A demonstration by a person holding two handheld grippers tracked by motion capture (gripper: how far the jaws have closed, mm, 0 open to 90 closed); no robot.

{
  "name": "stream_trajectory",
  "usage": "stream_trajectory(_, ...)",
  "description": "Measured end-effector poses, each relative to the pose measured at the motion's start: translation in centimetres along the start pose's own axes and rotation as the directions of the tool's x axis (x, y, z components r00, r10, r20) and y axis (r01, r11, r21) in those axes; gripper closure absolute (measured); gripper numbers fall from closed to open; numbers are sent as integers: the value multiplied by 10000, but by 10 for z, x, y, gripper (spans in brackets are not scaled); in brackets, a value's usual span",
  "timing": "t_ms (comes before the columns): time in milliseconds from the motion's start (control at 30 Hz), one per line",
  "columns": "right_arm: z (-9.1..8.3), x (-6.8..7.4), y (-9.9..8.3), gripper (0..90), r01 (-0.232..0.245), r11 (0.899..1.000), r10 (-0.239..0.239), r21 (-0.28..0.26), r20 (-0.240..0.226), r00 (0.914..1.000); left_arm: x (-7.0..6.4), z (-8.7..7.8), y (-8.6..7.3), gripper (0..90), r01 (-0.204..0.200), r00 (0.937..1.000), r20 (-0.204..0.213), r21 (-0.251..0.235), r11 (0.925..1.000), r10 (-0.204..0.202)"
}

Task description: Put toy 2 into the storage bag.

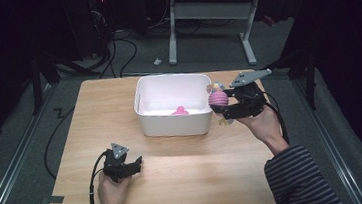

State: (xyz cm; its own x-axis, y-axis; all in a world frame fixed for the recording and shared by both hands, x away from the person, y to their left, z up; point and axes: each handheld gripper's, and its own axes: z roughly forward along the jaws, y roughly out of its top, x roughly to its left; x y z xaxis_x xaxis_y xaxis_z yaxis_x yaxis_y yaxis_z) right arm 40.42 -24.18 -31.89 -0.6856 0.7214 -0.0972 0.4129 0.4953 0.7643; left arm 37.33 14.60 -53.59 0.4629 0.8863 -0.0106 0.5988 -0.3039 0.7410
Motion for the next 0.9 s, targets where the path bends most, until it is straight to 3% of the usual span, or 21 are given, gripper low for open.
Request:
stream_trajectory(567,40,-7,15,339,-35,9989,54,460,-401,9992,0,0,0,270,-34,10000,4,17,10000,34)
stream_trajectory(900,54,-13,24,338,-93,9984,111,561,-310,9995,0,0,0,270,-28,10000,4,12,10000,28)
